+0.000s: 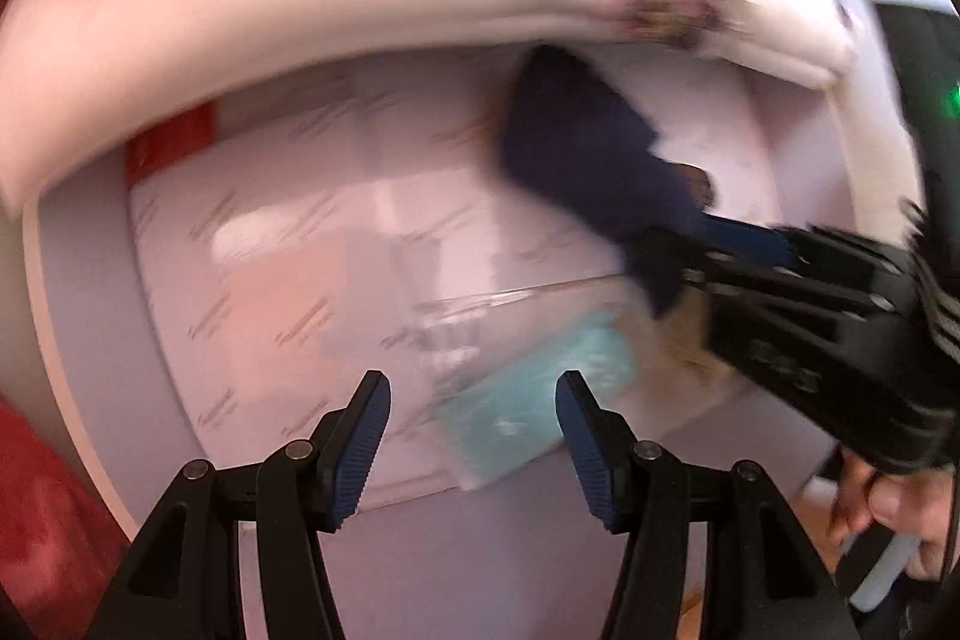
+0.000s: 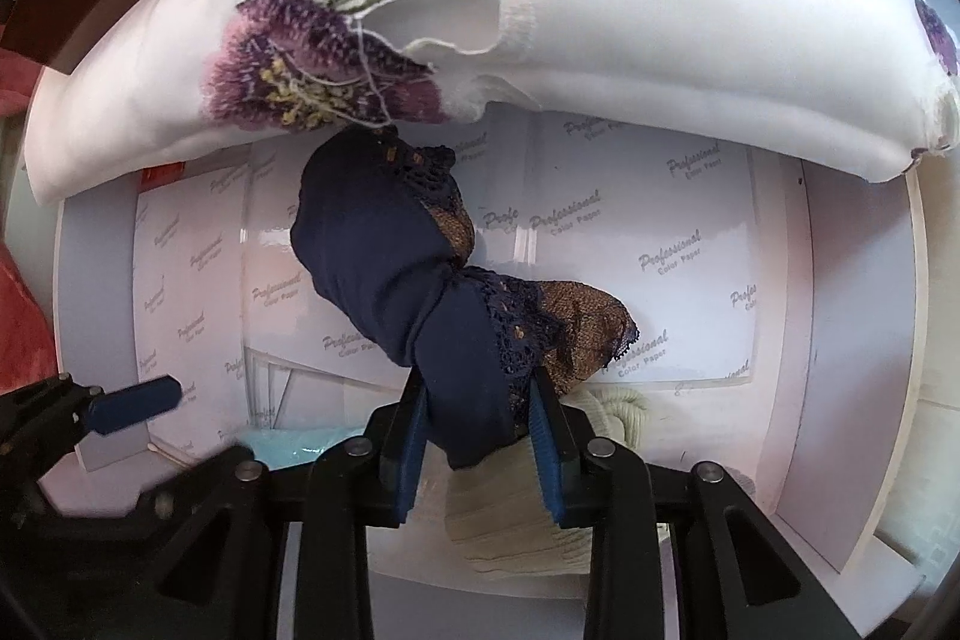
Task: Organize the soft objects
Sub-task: 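Grasp the light blue wrapped item with the left tool while the right holds navy, then carry the navy item to the gold tray with the right tool while the left holds blue, then open the right tool to release the navy item in the tray, then grasp the pale green knit item in the drawer with the right tool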
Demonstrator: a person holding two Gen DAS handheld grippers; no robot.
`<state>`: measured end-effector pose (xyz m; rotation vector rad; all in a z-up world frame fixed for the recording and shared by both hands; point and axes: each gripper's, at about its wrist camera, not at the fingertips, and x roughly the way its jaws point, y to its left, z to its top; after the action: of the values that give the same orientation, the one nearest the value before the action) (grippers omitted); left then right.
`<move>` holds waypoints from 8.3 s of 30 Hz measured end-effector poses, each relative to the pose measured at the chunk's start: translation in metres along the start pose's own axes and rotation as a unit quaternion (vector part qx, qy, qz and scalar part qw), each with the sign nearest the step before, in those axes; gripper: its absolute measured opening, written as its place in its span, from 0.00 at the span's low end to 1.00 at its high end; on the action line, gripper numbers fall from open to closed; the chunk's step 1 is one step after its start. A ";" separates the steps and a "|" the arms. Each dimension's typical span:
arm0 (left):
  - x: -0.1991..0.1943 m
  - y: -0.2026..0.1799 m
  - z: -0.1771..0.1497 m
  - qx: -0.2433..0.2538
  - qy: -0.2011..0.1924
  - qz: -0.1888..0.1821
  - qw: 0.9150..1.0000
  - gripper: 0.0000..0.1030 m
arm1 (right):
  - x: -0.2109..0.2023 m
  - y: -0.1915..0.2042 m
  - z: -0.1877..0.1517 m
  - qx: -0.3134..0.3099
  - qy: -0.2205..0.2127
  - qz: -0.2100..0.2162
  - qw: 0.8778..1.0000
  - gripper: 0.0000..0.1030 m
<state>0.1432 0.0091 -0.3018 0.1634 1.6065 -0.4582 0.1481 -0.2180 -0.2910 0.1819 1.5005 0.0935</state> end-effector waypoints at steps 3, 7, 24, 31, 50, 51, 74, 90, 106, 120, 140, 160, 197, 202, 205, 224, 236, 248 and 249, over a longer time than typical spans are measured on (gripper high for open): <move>0.006 -0.018 0.002 0.055 0.019 0.010 0.998 0.57 | -0.001 -0.003 0.001 0.005 -0.002 0.002 1.000 0.31; 0.020 -0.040 0.008 0.093 0.036 0.013 0.995 0.57 | -0.002 -0.008 0.002 0.015 -0.001 0.007 1.000 0.31; 0.053 -0.012 0.038 0.001 0.051 0.001 0.999 0.56 | 0.001 -0.021 0.008 0.030 -0.002 0.016 0.999 0.31; 0.036 0.007 0.032 -0.040 0.023 0.010 0.999 0.58 | 0.003 -0.012 0.005 0.021 -0.005 0.008 1.000 0.31; 0.053 0.015 0.024 -0.059 0.047 0.013 0.997 0.41 | 0.003 0.009 -0.004 -0.016 -0.004 0.000 1.000 0.26; 0.053 0.019 0.023 -0.072 0.047 0.010 0.996 0.41 | 0.001 0.012 -0.004 -0.023 -0.006 0.003 1.000 0.25; 0.047 0.049 -0.003 -0.172 0.035 0.001 0.984 0.45 | -0.136 0.027 -0.045 -0.030 -0.080 0.108 0.990 0.21; 0.038 0.040 0.000 -0.171 0.039 0.003 0.984 0.44 | -0.208 0.007 0.031 0.015 -0.157 0.082 0.984 0.06; 0.028 0.029 0.002 -0.158 0.032 0.011 0.987 0.44 | -0.042 -0.004 0.001 0.047 0.050 0.118 0.991 0.57; 0.023 0.025 0.007 -0.152 0.031 0.015 0.988 0.45 | -0.060 0.019 -0.020 -0.046 0.017 0.055 0.997 0.22; 0.022 0.021 0.006 -0.147 0.030 0.018 0.988 0.45 | -0.127 0.011 -0.005 -0.040 -0.018 0.107 0.993 0.20; 0.024 0.021 0.008 -0.143 0.031 0.022 0.989 0.45 | 0.025 0.004 -0.029 0.151 0.133 0.141 0.969 0.45; 0.021 0.018 0.008 -0.140 0.029 0.025 0.989 0.44 | -0.139 0.095 0.127 -0.065 -0.210 0.030 0.975 0.26; 0.022 0.016 0.010 -0.141 0.028 0.026 0.989 0.45 | -0.120 0.115 0.138 -0.099 -0.217 -0.024 0.971 0.28; 0.022 0.014 0.011 -0.139 0.027 0.028 0.989 0.44 | -0.123 0.107 0.136 -0.098 -0.211 -0.011 0.973 0.35; 0.020 0.014 0.008 -0.143 0.023 0.024 0.989 0.45 | -0.167 0.035 0.047 -0.053 -0.221 0.043 0.973 0.69; 0.019 0.015 0.008 -0.143 0.023 0.024 0.989 0.45 | -0.073 -0.050 -0.017 0.074 -0.008 0.037 0.997 0.79; 0.017 0.017 0.008 -0.144 0.020 0.020 0.989 0.45 | -0.002 -0.061 -0.029 0.110 0.074 0.044 0.990 0.75; 0.017 0.017 0.008 -0.145 0.020 0.019 0.989 0.44 | 0.006 -0.054 -0.032 0.085 0.082 0.024 0.993 0.70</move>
<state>0.1554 0.0187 -0.3217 -0.0169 1.6871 -0.1886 0.1143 -0.2684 -0.3083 0.3536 1.6685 0.0190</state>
